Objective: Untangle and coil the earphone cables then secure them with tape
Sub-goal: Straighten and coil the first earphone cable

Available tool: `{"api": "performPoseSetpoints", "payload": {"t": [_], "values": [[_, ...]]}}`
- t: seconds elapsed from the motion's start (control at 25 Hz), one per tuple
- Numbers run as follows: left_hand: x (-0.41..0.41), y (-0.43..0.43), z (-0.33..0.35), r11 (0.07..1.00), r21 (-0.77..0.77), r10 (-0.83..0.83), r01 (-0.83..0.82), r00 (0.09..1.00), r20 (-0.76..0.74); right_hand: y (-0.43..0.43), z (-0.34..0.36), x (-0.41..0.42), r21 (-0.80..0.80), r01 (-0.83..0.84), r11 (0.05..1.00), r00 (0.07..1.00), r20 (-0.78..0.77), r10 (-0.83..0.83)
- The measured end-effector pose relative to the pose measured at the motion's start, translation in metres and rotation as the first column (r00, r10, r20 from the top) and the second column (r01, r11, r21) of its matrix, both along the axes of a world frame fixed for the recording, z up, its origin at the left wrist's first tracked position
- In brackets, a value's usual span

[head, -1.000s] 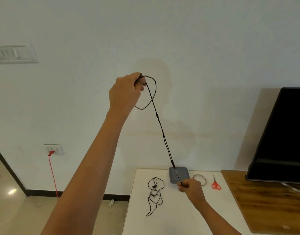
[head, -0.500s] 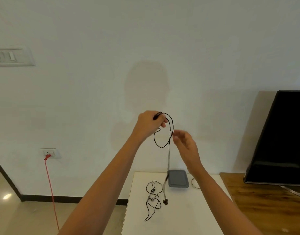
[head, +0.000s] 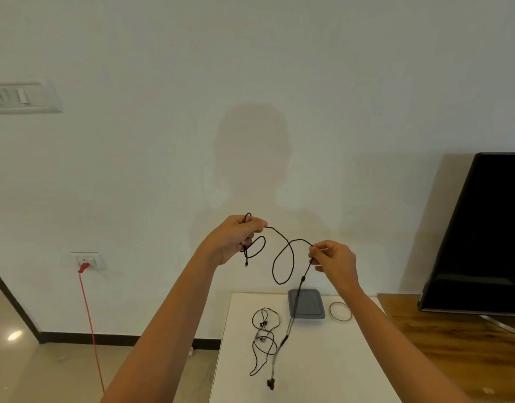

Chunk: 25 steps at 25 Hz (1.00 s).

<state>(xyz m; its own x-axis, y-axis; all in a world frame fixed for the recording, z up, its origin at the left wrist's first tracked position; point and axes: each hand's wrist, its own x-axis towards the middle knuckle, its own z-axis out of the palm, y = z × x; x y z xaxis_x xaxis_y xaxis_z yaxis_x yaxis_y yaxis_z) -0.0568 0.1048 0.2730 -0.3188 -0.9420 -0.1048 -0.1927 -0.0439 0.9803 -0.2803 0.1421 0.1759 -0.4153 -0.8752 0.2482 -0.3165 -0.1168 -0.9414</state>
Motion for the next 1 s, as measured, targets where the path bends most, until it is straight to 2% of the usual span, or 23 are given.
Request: {"api": "performPoseSetpoints", "payload": {"t": [0.16,0.24,0.28,0.32,0.4,0.44,0.52,0.6,0.76,0.88,0.92,1.0], "values": [[0.007,0.0,0.0,0.997,0.068,0.046,-0.035,0.985,-0.167,-0.006,-0.047,-0.021,0.269,0.127,0.955,0.989,-0.114,-0.099],[0.007,0.001,0.0,0.998,0.065,0.021,-0.01,0.986,-0.165,-0.005,-0.055,-0.025,0.39,0.131,0.912,0.981,-0.182,-0.063],[0.006,0.002,-0.001,0.998,0.057,-0.001,0.01,0.988,-0.157,-0.003,-0.051,-0.022,0.399,0.114,0.91,0.977,-0.209,-0.031],[0.003,0.004,-0.002,0.998,0.049,-0.022,0.03,0.988,-0.15,-0.002,-0.043,-0.016,0.346,0.066,0.936,0.98,-0.198,0.004],[-0.006,0.007,-0.004,0.997,0.038,-0.06,0.066,0.989,-0.132,0.003,-0.012,0.005,0.104,-0.085,0.991,0.991,-0.09,0.095],[-0.011,0.009,-0.005,0.996,0.034,-0.076,0.081,0.989,-0.126,0.006,0.007,0.018,0.003,-0.172,0.985,0.983,-0.057,0.172],[-0.021,0.011,-0.007,0.995,0.025,-0.091,0.095,0.988,-0.122,0.007,0.035,0.039,-0.038,-0.333,0.942,0.94,-0.084,0.329],[-0.024,0.012,-0.01,0.997,0.032,-0.068,0.074,0.984,-0.164,0.007,0.044,0.045,-0.042,-0.391,0.92,0.919,-0.071,0.387],[-0.003,0.003,-0.012,0.996,0.092,0.05,-0.021,0.944,-0.327,0.002,0.029,0.021,-0.026,-0.172,0.985,0.985,0.013,0.172],[0.017,-0.002,-0.014,0.985,0.156,0.133,-0.071,0.892,-0.433,-0.004,0.006,-0.001,0.07,-0.036,0.997,0.976,0.218,0.02],[0.022,-0.003,-0.015,0.982,0.166,0.155,-0.09,0.889,-0.431,-0.005,-0.002,-0.005,0.117,-0.005,0.993,0.97,0.24,-0.024],[0.03,-0.004,-0.016,0.972,0.201,0.196,-0.12,0.889,-0.415,-0.009,-0.017,-0.013,0.214,0.06,0.975,0.978,0.185,-0.101]]}}
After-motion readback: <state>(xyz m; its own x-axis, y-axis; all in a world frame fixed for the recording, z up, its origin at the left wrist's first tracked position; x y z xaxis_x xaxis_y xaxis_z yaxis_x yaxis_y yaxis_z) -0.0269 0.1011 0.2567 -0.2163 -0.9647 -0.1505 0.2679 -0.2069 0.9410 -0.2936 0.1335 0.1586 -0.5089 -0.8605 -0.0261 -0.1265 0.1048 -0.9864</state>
